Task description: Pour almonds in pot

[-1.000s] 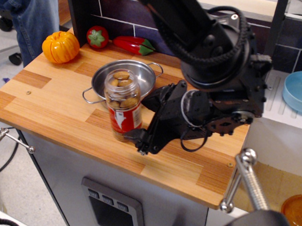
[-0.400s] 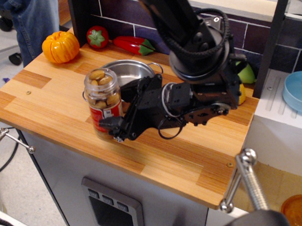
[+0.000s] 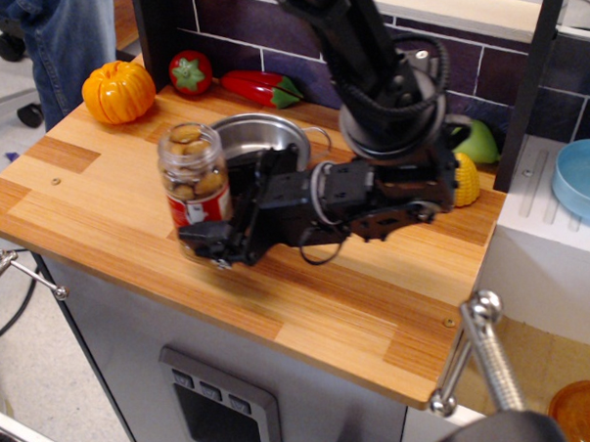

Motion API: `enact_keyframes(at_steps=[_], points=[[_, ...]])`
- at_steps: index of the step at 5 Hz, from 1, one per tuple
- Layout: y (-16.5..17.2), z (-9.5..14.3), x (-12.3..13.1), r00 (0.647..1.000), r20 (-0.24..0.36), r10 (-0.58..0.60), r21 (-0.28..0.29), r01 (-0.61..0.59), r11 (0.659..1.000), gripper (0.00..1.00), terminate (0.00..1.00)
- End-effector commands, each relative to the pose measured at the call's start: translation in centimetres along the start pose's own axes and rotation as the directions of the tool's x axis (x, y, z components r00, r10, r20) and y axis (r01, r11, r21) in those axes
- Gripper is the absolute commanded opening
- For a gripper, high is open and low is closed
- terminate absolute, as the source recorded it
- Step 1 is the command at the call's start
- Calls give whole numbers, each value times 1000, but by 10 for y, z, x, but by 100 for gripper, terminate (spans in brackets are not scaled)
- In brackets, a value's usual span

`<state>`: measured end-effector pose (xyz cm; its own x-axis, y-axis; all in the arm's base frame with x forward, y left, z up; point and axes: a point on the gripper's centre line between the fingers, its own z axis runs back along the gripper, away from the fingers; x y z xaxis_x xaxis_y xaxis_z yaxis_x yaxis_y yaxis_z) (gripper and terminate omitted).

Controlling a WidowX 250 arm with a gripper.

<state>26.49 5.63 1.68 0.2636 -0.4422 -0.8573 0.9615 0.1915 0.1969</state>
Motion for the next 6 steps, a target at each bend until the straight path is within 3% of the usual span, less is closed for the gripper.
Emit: enact_keyframes(at_steps=[1, 3, 4, 5, 6], points=[[1, 12, -31, 997, 72, 27, -39, -24, 999, 0, 0], [20, 62, -48, 972, 209, 110, -107, -89, 990, 0, 0], [36, 79, -38, 959, 234, 163, -132, -135, 982, 0, 0], [58, 104, -35, 910, 356, 213, -179, -158, 971, 0, 0], [80, 120, -42, 815, 514, 267, -205, -186, 961, 0, 0]])
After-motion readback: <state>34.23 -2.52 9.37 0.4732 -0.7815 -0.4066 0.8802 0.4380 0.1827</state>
